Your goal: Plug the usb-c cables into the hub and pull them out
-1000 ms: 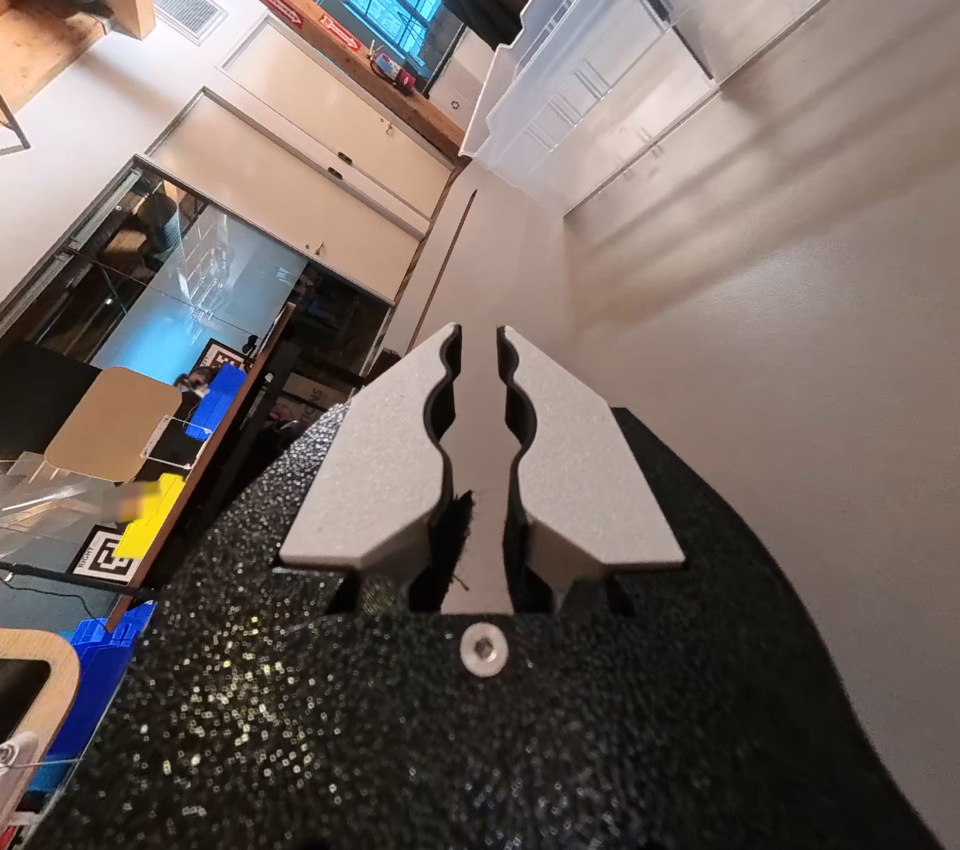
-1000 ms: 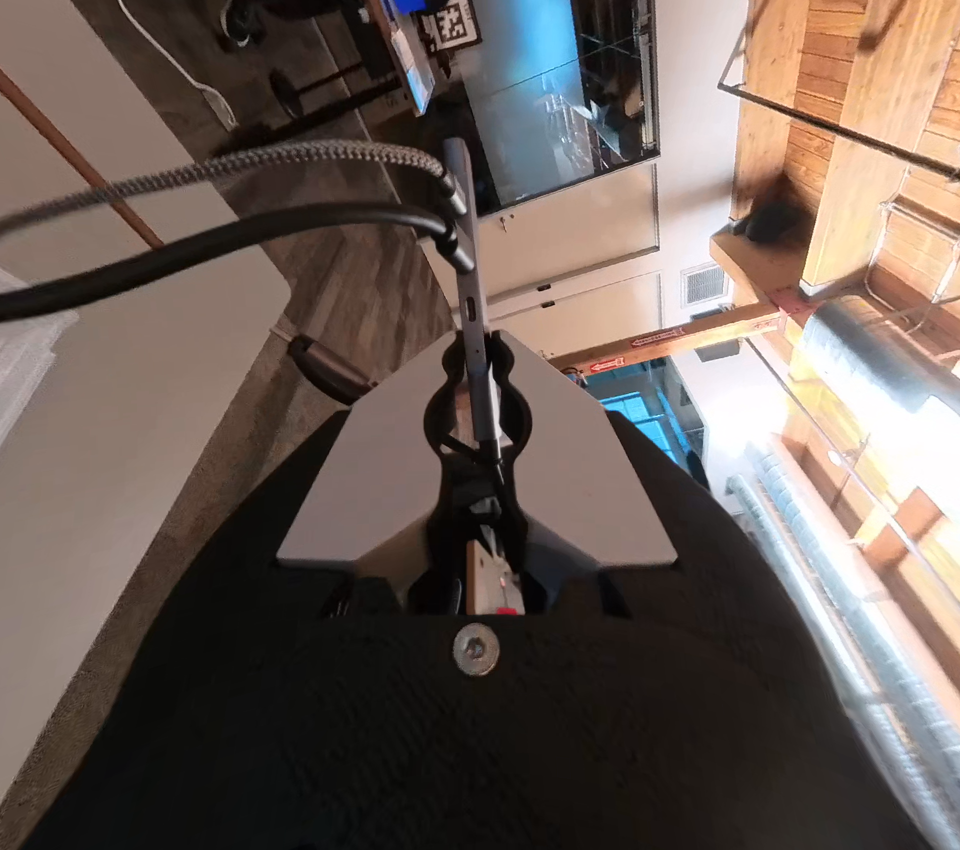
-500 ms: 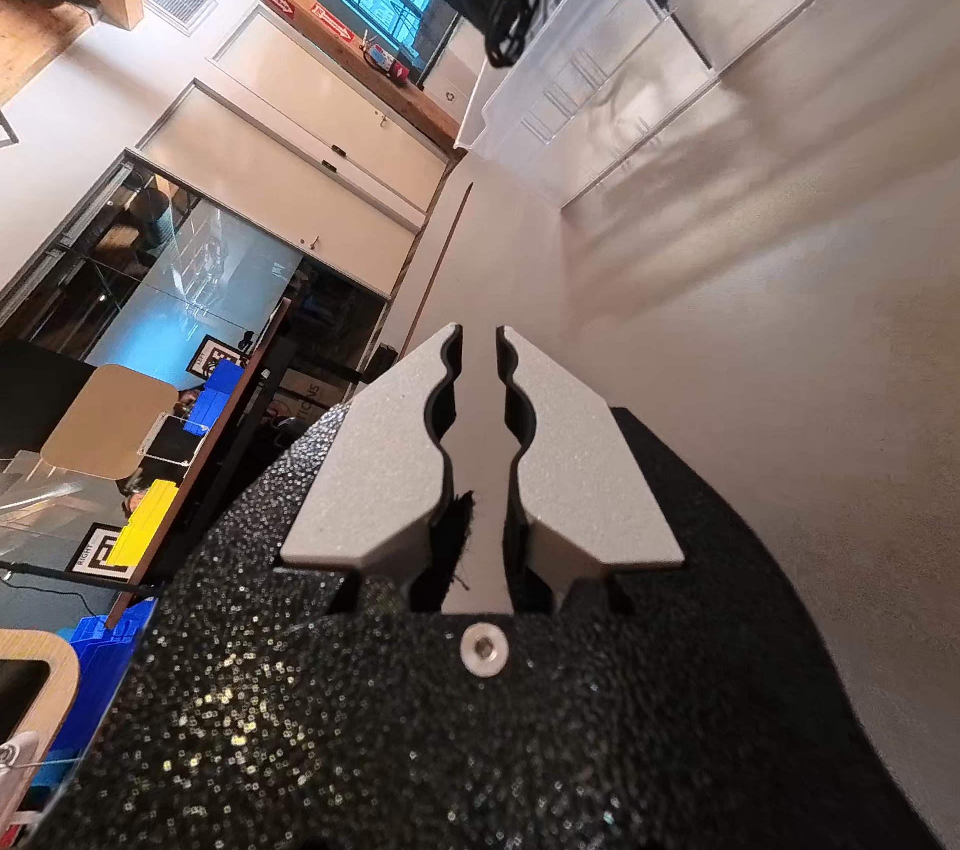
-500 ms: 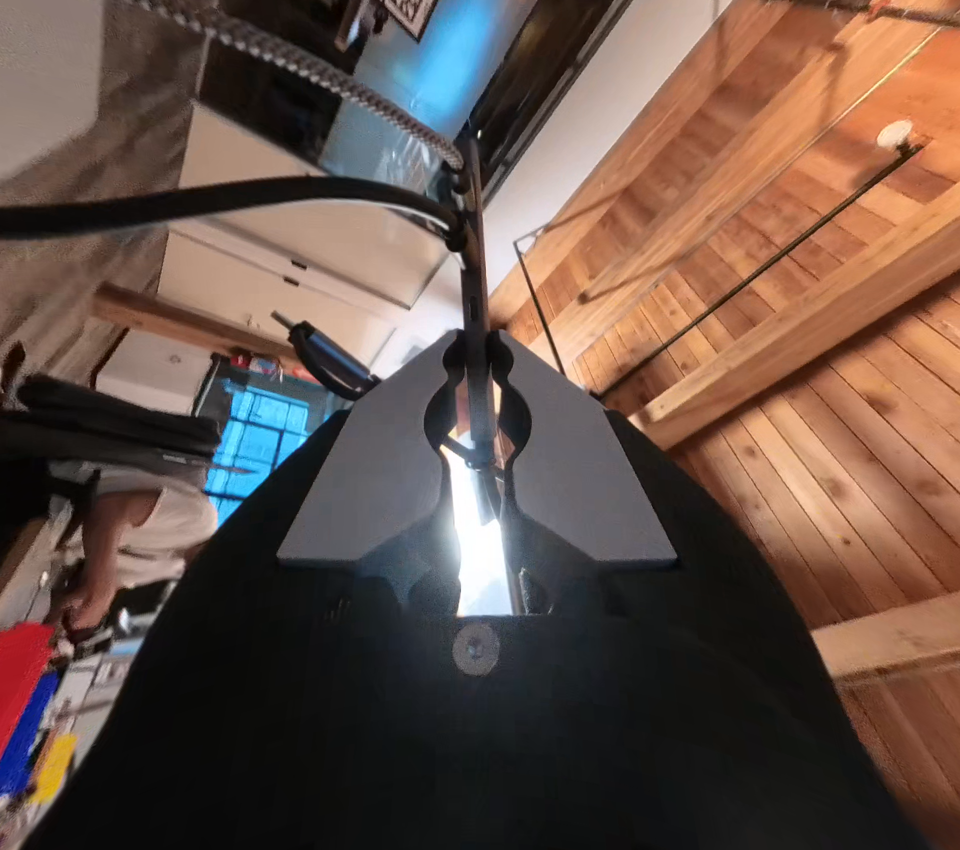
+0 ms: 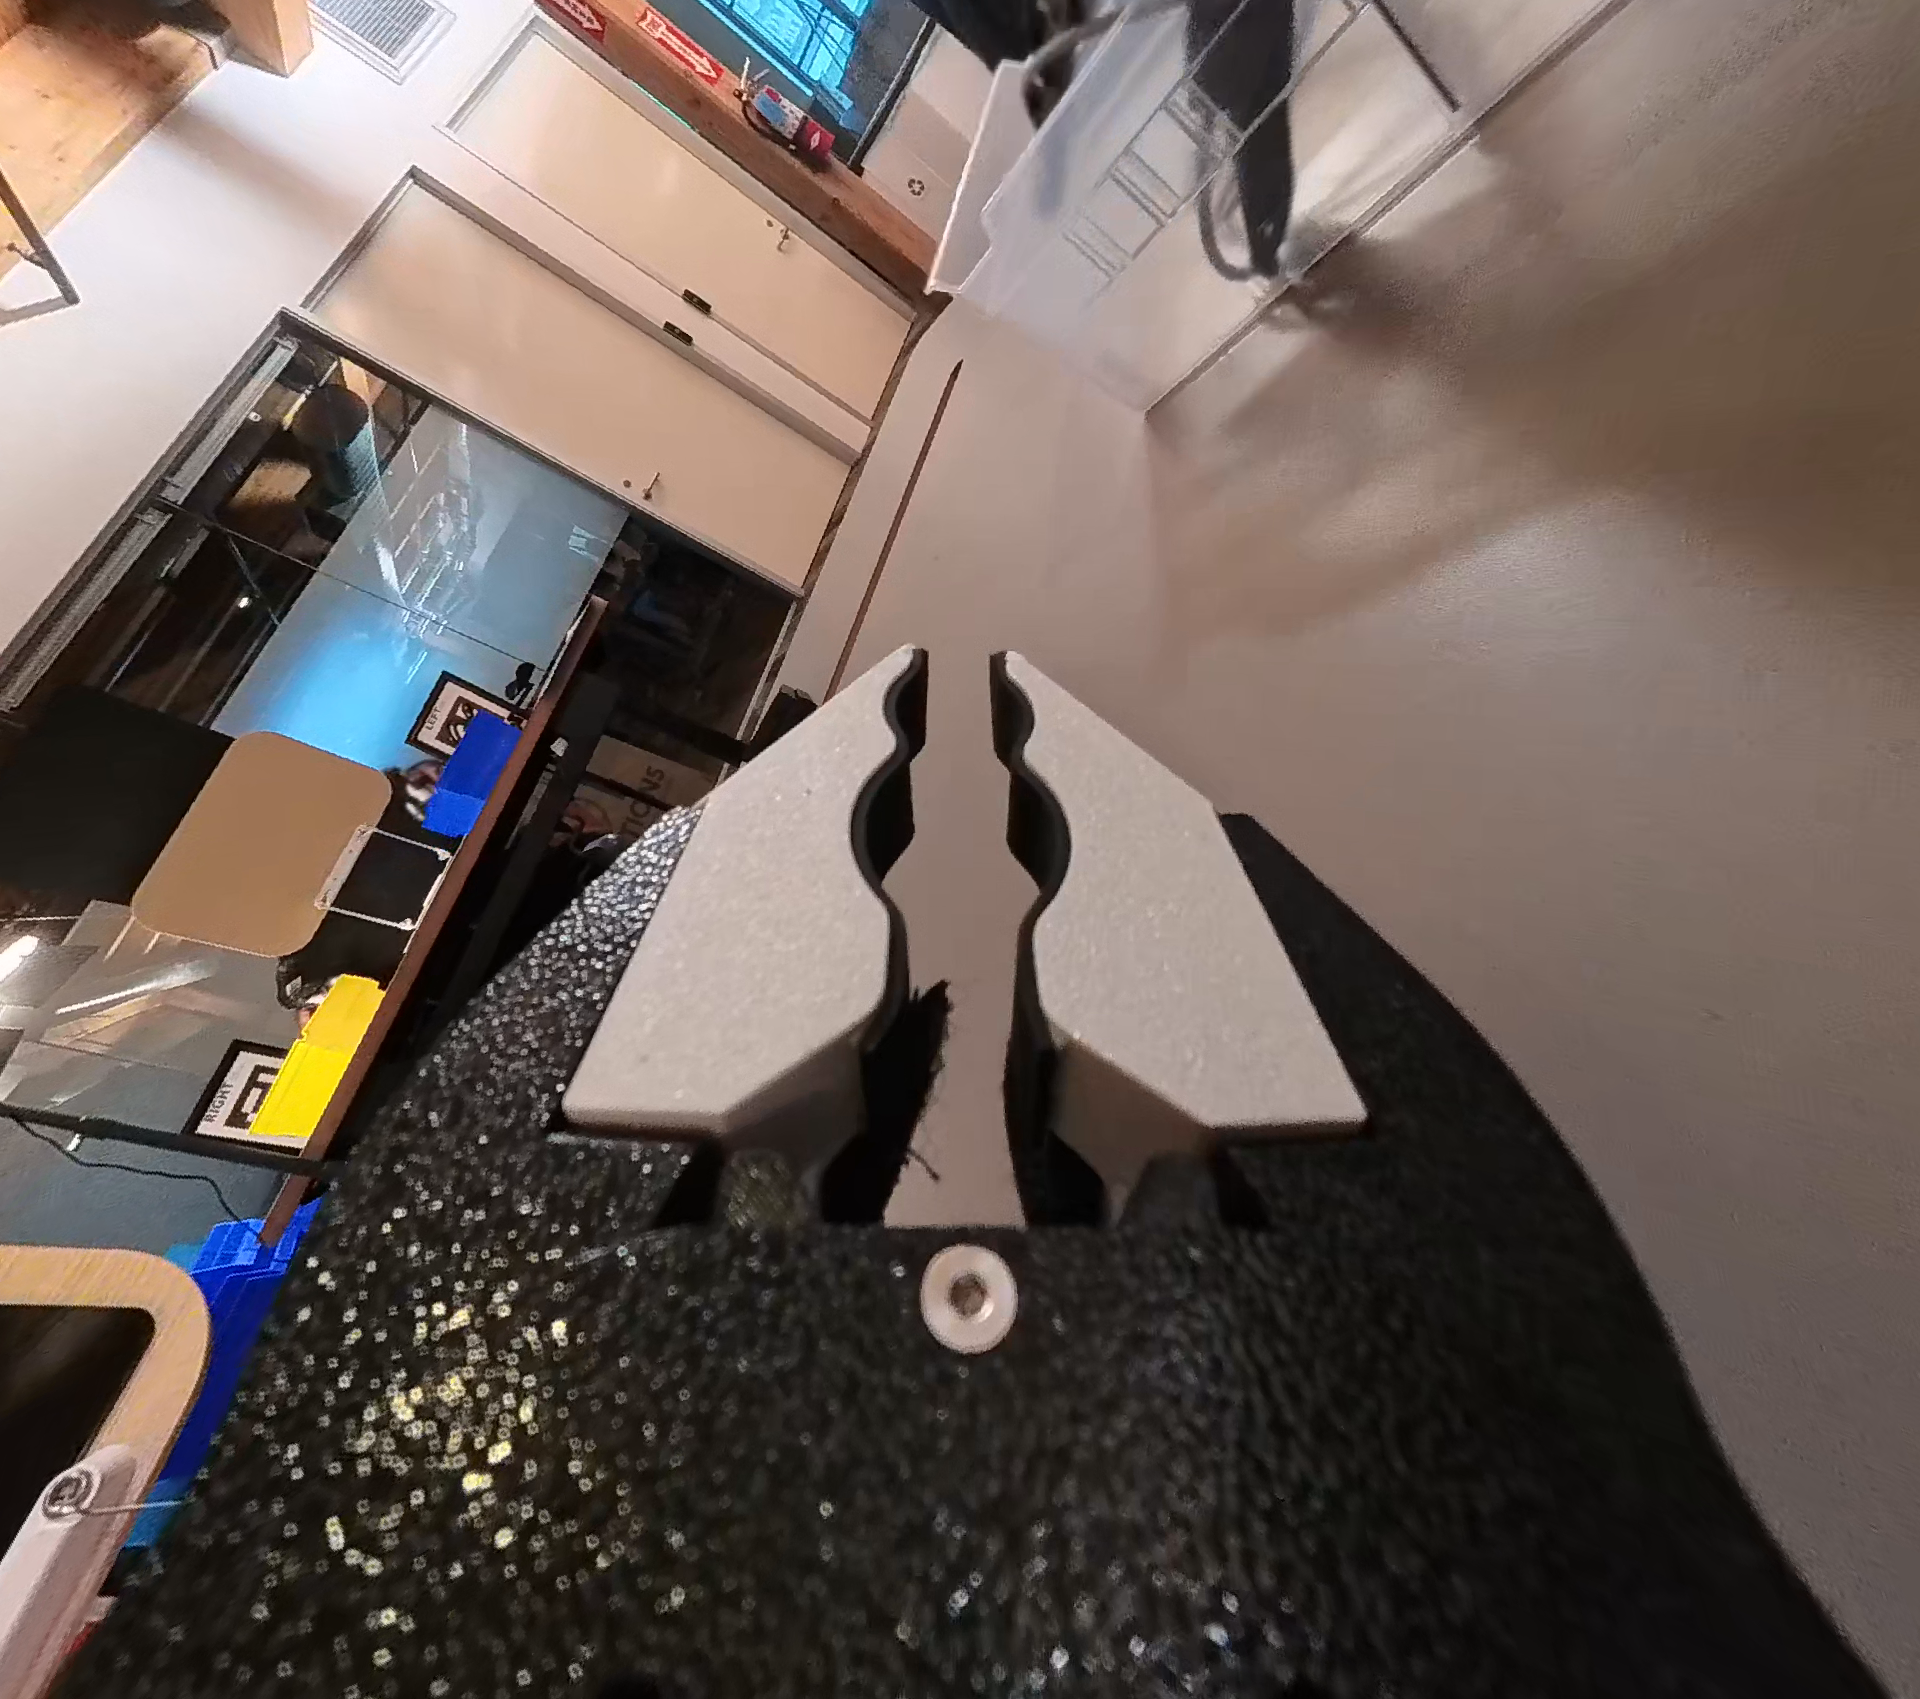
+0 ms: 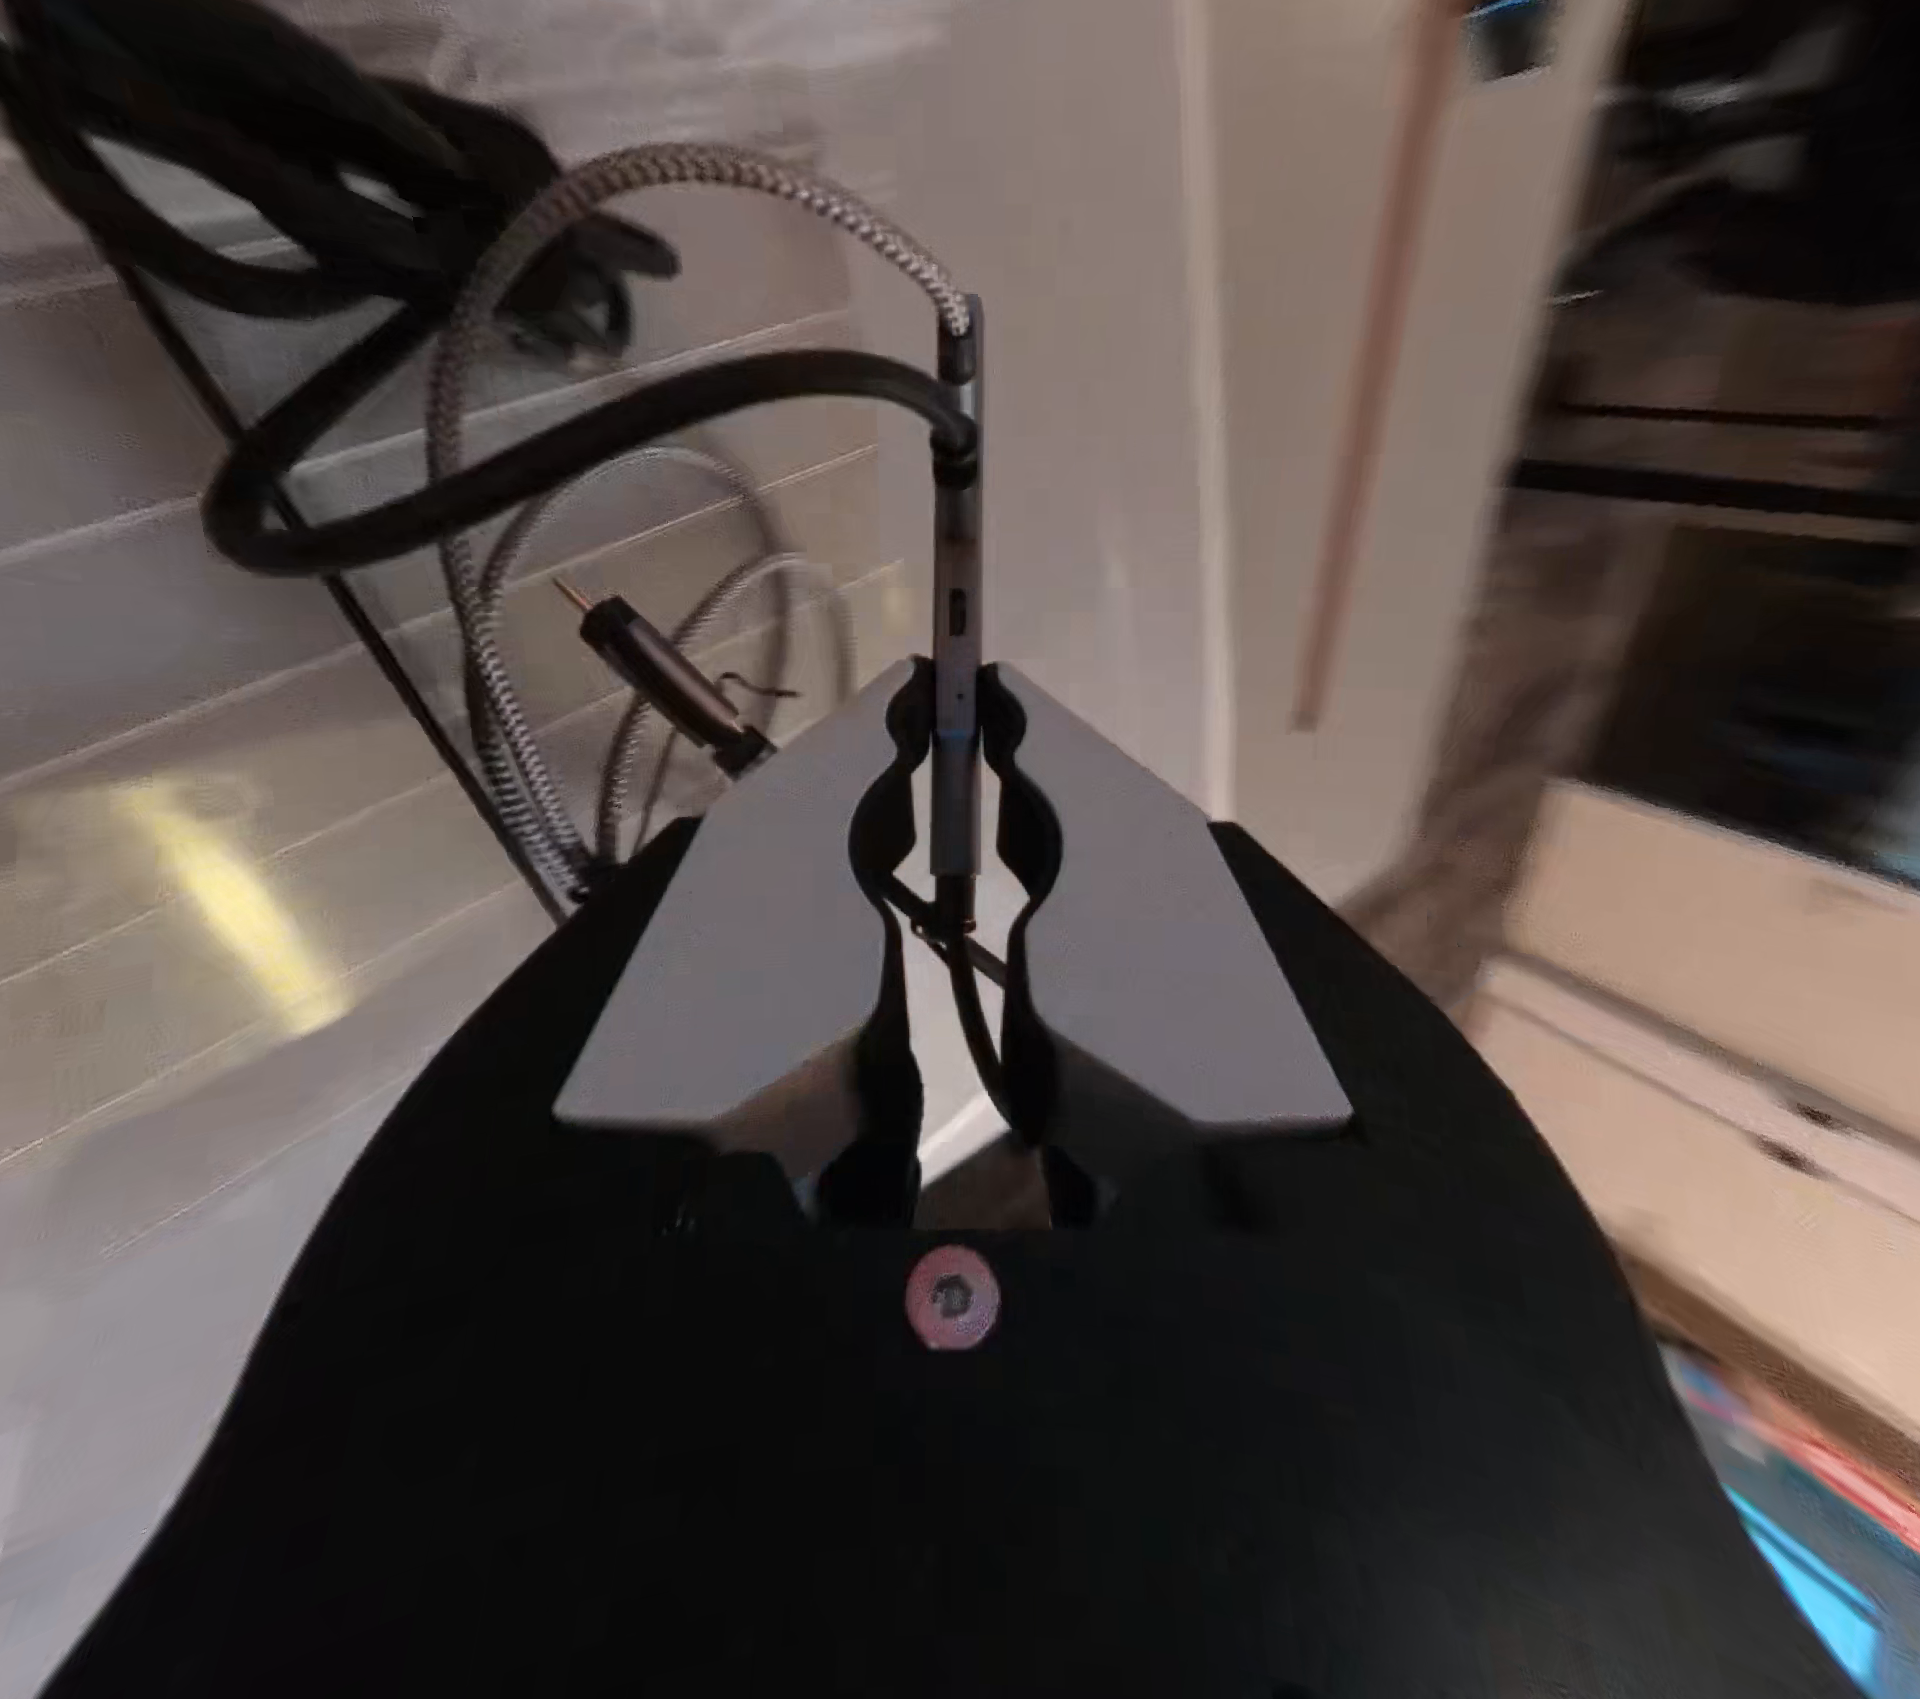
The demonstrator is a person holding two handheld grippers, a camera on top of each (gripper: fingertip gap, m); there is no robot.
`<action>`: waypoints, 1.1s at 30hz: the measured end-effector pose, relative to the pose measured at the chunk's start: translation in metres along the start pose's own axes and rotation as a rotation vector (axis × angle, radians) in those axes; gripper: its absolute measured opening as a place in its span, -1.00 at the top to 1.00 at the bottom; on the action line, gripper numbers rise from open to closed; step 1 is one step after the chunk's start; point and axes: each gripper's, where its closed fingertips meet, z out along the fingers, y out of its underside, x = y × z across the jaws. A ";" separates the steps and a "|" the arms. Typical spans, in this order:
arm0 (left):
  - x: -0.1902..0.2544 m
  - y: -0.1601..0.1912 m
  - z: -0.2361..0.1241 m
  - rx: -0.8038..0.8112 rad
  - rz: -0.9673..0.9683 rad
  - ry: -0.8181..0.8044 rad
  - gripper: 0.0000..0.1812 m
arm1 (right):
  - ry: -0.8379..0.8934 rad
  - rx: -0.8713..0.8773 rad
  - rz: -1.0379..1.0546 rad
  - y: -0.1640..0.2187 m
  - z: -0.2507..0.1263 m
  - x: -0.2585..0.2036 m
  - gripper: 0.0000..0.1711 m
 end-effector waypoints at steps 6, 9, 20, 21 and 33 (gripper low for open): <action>0.001 0.001 0.000 -0.003 -0.010 0.006 0.90 | -0.369 -0.142 0.160 0.014 0.043 -0.038 0.92; 0.001 0.004 0.000 -0.011 -0.033 0.013 0.87 | -0.463 -0.244 0.262 0.020 0.040 -0.040 0.56; 0.001 0.007 0.007 -0.021 -0.176 0.033 0.72 | 0.176 -0.113 0.665 -0.043 -0.111 0.096 0.60; 0.000 0.007 0.007 -0.017 -0.196 0.034 0.72 | 0.254 0.027 0.708 -0.077 -0.124 0.104 0.60; -0.026 0.026 -0.006 0.010 -0.446 -0.031 0.73 | 0.814 1.066 0.689 -0.265 -0.047 0.036 0.69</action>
